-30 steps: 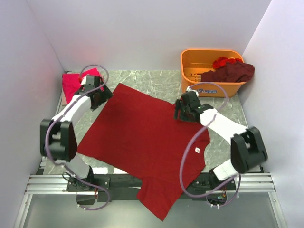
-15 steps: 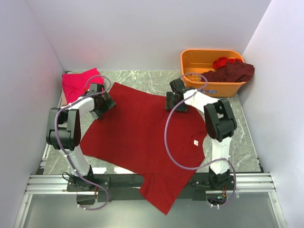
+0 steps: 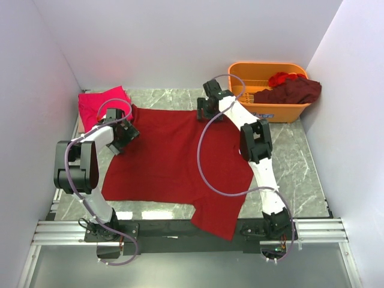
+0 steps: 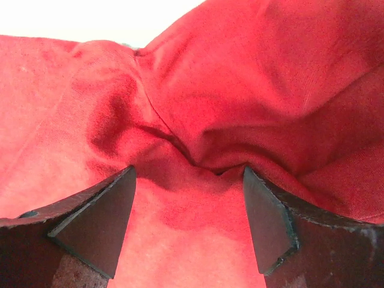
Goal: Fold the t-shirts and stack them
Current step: Flatten the tshirt out, then fold the tshirt
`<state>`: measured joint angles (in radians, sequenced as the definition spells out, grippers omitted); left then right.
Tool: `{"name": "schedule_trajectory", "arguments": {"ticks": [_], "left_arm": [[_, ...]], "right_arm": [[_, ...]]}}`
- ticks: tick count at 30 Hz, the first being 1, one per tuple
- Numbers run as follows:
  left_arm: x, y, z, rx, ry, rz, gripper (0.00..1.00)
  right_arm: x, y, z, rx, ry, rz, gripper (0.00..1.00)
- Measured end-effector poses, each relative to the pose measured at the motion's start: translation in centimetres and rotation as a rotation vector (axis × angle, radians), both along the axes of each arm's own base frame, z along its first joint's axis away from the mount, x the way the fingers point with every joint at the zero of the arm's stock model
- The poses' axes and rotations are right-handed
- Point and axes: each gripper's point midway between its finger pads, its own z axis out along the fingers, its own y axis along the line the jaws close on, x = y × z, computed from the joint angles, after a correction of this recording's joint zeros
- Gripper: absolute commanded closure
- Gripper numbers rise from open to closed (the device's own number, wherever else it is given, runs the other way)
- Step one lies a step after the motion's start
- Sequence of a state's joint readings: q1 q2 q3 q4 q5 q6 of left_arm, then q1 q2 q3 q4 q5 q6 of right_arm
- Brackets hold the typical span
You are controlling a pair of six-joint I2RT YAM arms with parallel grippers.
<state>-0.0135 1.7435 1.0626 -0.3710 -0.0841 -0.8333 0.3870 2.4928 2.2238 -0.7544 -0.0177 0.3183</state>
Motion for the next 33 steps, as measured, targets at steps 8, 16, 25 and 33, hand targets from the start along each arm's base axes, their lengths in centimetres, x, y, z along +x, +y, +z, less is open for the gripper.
{"name": "schedule_trajectory", "arguments": {"ticks": [8, 16, 25, 33], "left_arm": [[-2.0, 1.0, 1.2, 0.04, 0.048, 0.045, 0.01], [-7.9, 3.6, 8.2, 0.092, -0.079, 0.241, 0.01], [-19.8, 3.9, 2.5, 0.031, 0.121, 0.433, 0.01], [-23.3, 2.1, -0.3, -0.079, 0.215, 0.533, 0.14]], "right_arm": [[-0.3, 0.7, 1.2, 0.045, -0.011, 0.055, 0.21], [-5.5, 0.9, 11.6, 0.097, -0.165, 0.12, 0.2], [-15.8, 1.5, 19.0, 0.232, -0.323, 0.16, 0.2], [-18.0, -0.3, 14.4, 0.191, -0.212, 0.113, 0.2]]}}
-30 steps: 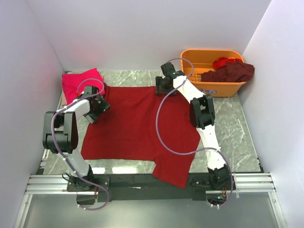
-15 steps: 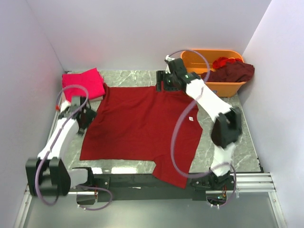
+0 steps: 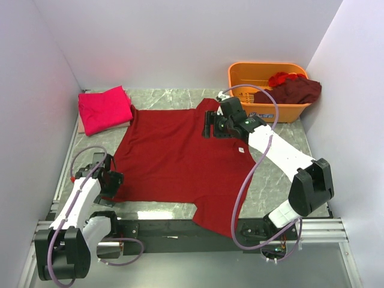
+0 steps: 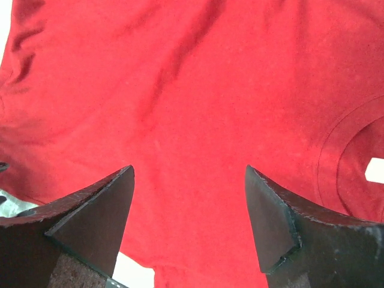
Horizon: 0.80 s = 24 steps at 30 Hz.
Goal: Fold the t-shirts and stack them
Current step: Fold the tshirt
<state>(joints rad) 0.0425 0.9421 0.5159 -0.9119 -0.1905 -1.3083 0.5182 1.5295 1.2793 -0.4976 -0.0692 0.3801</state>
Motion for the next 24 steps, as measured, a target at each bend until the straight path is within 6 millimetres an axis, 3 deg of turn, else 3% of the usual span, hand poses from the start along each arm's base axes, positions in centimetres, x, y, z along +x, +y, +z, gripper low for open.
{"name": "schedule_trajectory", "arguments": {"ticks": [5, 7, 11, 12, 17, 22, 24], "left_arm": [[-0.5, -0.2, -0.5, -0.015, 0.034, 0.038, 0.19], [-0.7, -0.2, -0.9, -0.015, 0.063, 0.046, 0.27], [-1.2, -0.1, -2.0, -0.008, 0.14, 0.061, 0.51], [-1.1, -0.1, -2.0, -0.009, 0.141, 0.063, 0.63], [-0.6, -0.3, -2.1, -0.022, 0.134, 0.061, 0.99], [-0.5, -0.4, -2.1, -0.023, 0.128, 0.056, 0.99], [-0.4, -0.3, -2.0, -0.023, 0.121, 0.053, 0.99]], "right_arm": [[-0.4, 0.0, -0.3, 0.01, 0.01, -0.003, 0.2], [-0.5, -0.2, -0.5, 0.01, 0.015, -0.008, 0.19], [-0.7, -0.5, -1.0, 0.003, 0.026, -0.015, 0.19], [-0.6, -0.6, -1.1, 0.002, 0.028, -0.019, 0.19], [-1.4, -1.2, -1.8, 0.001, 0.04, -0.031, 0.19], [-4.2, -2.4, -3.2, -0.03, 0.071, -0.016, 0.2], [-6.5, -2.5, -3.6, -0.067, 0.062, 0.022, 0.21]]}}
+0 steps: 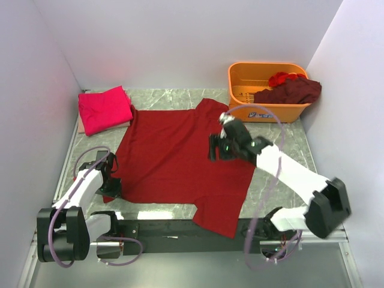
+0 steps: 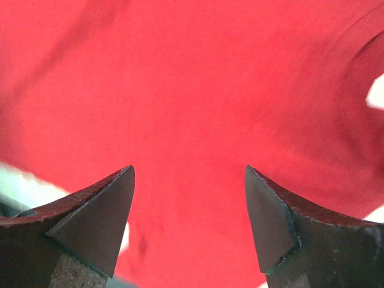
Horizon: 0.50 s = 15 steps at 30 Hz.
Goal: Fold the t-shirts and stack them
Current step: Fold the tshirt
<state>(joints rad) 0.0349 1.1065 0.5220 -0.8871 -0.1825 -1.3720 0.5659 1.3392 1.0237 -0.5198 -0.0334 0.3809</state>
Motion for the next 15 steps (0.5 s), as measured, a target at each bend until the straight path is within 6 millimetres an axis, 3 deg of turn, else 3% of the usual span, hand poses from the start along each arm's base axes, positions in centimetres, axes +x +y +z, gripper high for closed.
{"name": "schedule_trajectory", "arguments": {"ticks": [5, 9, 15], "left_arm": [[0.0, 0.0, 0.1, 0.0, -0.004, -0.02, 0.99], [0.1, 0.0, 0.1, 0.002, -0.009, -0.03, 0.99], [0.3, 0.0, 0.3, 0.005, -0.042, -0.032, 0.99]], "right_arm": [[-9.0, 2.5, -1.3, -0.042, 0.024, 0.249, 0.23], [-17.4, 3.0, -4.4, -0.105, 0.114, 0.474, 0.25], [-23.6, 1.3, -8.4, -0.248, 0.206, 0.605, 0.29]]}}
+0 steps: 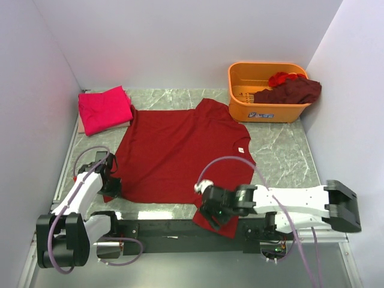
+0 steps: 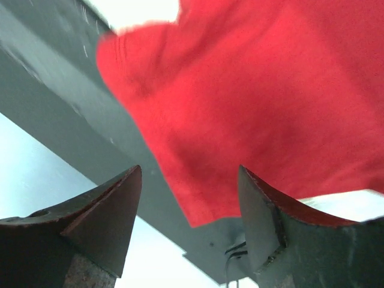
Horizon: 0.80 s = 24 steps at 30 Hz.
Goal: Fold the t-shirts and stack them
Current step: Fold the tshirt
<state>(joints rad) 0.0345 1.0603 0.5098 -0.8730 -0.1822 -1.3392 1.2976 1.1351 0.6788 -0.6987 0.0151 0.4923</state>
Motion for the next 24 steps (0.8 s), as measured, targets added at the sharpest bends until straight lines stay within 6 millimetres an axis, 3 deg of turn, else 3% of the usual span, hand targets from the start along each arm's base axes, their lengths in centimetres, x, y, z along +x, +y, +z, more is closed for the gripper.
{"name": "schedule_trajectory", "arguments": {"ticks": [6, 12, 16, 19, 24], "left_arm": [[0.8, 0.0, 0.7, 0.003, -0.057, -0.001, 0.99], [0.8, 0.1, 0.8, 0.007, -0.064, -0.003, 0.99], [0.9, 0.1, 0.9, 0.01, -0.071, -0.002, 0.99], [0.9, 0.1, 1.0, 0.01, -0.076, -0.002, 0.99], [0.6, 0.2, 1.3, 0.013, -0.065, -0.002, 0.99]], "right_arm": [[-3.6, -0.8, -3.2, -0.12, 0.043, 0.077, 0.31], [-3.6, -0.8, -4.2, -0.151, 0.04, 0.044, 0.38], [-2.8, -1.0, -4.4, -0.192, -0.002, 0.01, 0.91], [-1.9, -1.6, -4.3, -0.226, -0.039, -0.057, 1.0], [0.5, -3.3, -3.5, -0.265, -0.114, -0.178, 1.0]]}}
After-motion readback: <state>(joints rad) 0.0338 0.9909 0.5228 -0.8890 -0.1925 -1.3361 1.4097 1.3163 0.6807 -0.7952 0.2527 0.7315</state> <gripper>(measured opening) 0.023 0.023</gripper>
